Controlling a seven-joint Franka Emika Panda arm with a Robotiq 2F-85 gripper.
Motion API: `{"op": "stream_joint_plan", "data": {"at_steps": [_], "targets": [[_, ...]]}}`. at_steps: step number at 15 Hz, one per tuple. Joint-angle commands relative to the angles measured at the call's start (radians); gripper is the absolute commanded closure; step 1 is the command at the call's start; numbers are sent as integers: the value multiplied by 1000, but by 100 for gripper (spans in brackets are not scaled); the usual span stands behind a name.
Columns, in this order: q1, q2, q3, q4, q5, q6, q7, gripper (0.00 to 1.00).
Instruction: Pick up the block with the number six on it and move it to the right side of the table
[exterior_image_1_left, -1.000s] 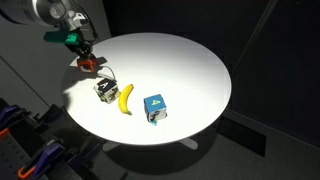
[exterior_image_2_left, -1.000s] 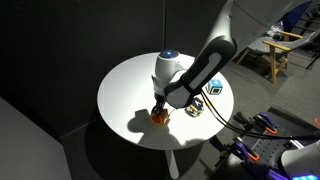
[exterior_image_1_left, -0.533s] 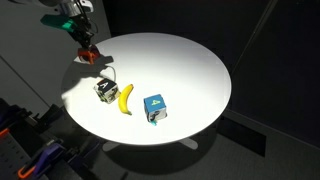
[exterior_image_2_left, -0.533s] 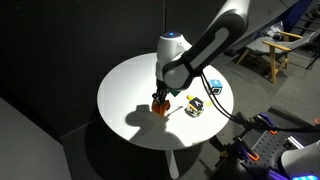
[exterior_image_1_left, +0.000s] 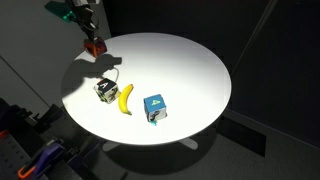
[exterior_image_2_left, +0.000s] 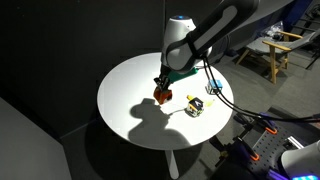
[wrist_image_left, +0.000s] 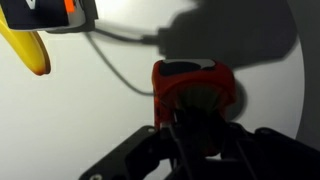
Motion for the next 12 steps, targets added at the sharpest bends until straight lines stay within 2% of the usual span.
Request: {"op": "stream_joint_plan", "data": {"at_steps": [1,3,4,5,12], "targets": [[-23,-54,-15,-27,40,-26,61,81],[-29,-67,-33,-31,44,-30,96,79],[-37,-76,-41,-35,49,-34,110,87],[-43,-82,-48,-37,53,-34,124,91],[-117,-137,-89,-63,123,-42,161,91]]}}
